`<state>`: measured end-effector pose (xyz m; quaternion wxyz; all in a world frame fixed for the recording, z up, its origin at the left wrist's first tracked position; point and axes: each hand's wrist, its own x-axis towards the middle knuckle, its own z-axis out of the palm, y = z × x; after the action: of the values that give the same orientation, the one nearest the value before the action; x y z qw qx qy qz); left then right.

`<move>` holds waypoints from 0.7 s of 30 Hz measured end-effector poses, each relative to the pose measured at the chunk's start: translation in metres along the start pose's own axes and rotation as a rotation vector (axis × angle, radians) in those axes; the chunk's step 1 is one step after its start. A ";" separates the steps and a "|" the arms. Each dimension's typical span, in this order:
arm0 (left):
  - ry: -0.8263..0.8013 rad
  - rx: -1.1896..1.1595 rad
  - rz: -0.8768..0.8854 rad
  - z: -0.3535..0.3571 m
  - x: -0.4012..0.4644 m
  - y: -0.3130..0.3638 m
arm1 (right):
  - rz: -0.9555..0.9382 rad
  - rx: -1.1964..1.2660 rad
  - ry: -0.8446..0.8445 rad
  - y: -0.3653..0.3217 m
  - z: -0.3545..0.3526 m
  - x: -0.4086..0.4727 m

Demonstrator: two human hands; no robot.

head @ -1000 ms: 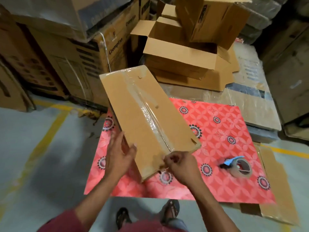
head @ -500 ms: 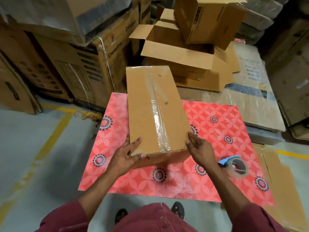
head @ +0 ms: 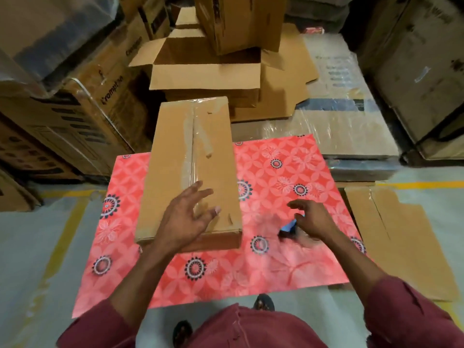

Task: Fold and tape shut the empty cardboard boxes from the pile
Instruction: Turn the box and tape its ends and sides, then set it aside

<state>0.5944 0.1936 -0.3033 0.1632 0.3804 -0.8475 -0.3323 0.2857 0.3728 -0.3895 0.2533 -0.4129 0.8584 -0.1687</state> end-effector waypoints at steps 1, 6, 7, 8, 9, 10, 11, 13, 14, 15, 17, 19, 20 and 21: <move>-0.017 -0.036 0.019 0.016 0.007 0.018 | 0.009 -0.121 -0.058 0.018 -0.006 0.011; -0.084 0.143 0.037 0.082 0.042 0.070 | -0.145 -0.476 -0.280 0.058 -0.010 0.050; -0.094 0.152 -0.006 0.088 0.047 0.074 | -0.176 -0.513 -0.293 0.060 -0.006 0.054; -0.100 0.151 -0.041 0.092 0.051 0.076 | -0.198 -0.539 -0.313 0.060 -0.003 0.057; -0.106 0.150 -0.059 0.094 0.051 0.078 | -0.210 -0.545 -0.334 0.061 0.001 0.061; -0.114 0.149 -0.067 0.096 0.049 0.079 | -0.216 -0.536 -0.354 0.062 0.004 0.064; -0.113 0.149 -0.064 0.095 0.046 0.081 | -0.225 -0.527 -0.371 0.063 0.005 0.065; -0.089 0.136 -0.052 0.094 0.037 0.083 | -0.250 -0.506 -0.379 0.067 0.006 0.066; -0.073 0.108 -0.047 0.093 0.033 0.083 | -0.260 -0.497 -0.372 0.069 0.004 0.065; -0.058 0.057 -0.056 0.091 0.027 0.082 | -0.267 -0.494 -0.364 0.071 0.002 0.063; -0.036 -0.073 -0.101 0.089 0.015 0.081 | -0.275 -0.480 -0.323 0.073 -0.002 0.055; -0.055 -0.174 -0.143 0.088 0.000 0.081 | -0.287 -0.415 -0.244 0.071 -0.007 0.041; -0.082 -0.204 -0.158 0.089 -0.009 0.082 | -0.290 -0.355 -0.198 0.070 -0.009 0.033; -0.116 -0.222 -0.171 0.089 -0.017 0.084 | -0.291 -0.298 -0.148 0.067 -0.012 0.026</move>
<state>0.5134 0.2868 -0.3109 0.1261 0.4111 -0.7780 -0.4580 0.2230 0.3941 -0.4205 0.2247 -0.5766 0.7843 -0.0438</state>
